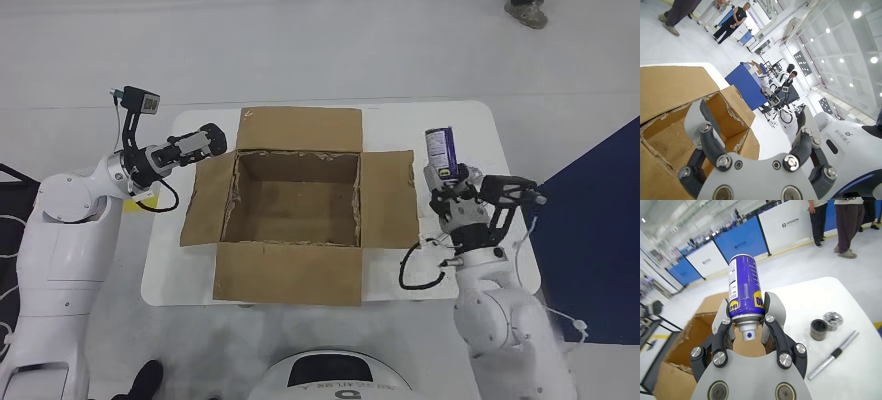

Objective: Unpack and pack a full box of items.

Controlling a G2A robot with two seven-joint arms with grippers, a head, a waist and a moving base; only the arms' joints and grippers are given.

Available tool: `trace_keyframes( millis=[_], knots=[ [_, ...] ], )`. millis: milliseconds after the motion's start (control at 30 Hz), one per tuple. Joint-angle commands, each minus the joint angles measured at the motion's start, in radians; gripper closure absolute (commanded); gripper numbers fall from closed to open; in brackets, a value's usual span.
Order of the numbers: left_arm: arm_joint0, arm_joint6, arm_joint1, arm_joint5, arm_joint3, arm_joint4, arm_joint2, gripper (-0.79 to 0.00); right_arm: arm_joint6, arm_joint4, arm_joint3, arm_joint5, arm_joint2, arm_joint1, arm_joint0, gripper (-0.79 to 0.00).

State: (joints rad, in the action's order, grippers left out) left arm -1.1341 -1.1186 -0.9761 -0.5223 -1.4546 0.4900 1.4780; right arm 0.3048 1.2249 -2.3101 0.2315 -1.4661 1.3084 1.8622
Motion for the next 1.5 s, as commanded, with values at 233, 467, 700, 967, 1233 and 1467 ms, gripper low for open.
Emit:
trace_keyframes(
  millis=[233, 467, 700, 967, 1233, 1467],
  knots=[
    [0.0, 0.0, 0.0, 0.0, 0.0, 0.0, 0.0, -0.785, 0.375, 0.142, 0.042, 0.027, -0.182, -0.014, -0.019, 0.0],
    [0.0, 0.0, 0.0, 0.0, 0.0, 0.0, 0.0, -0.785, 0.442, 0.112, 0.054, 0.058, -0.244, -0.014, -0.033, 0.0],
    [0.0, 0.0, 0.0, 0.0, 0.0, 0.0, 0.0, -0.785, 0.451, 0.104, 0.072, 0.037, -0.242, -0.014, -0.038, 0.0],
    [0.0, 0.0, 0.0, 0.0, 0.0, 0.0, 0.0, -0.785, 0.979, 0.07, 0.121, -0.134, -0.414, -0.045, -0.187, 0.0],
    [0.0, 0.0, 0.0, 0.0, 0.0, 0.0, 0.0, -0.785, 1.231, 0.258, 0.348, -0.324, -0.339, -0.084, -0.424, 0.0],
    [0.0, 0.0, 0.0, 0.0, 0.0, 0.0, 0.0, -0.785, 1.231, 0.337, 0.513, -0.423, -0.234, -0.096, -0.523, 0.0]
  ],
)
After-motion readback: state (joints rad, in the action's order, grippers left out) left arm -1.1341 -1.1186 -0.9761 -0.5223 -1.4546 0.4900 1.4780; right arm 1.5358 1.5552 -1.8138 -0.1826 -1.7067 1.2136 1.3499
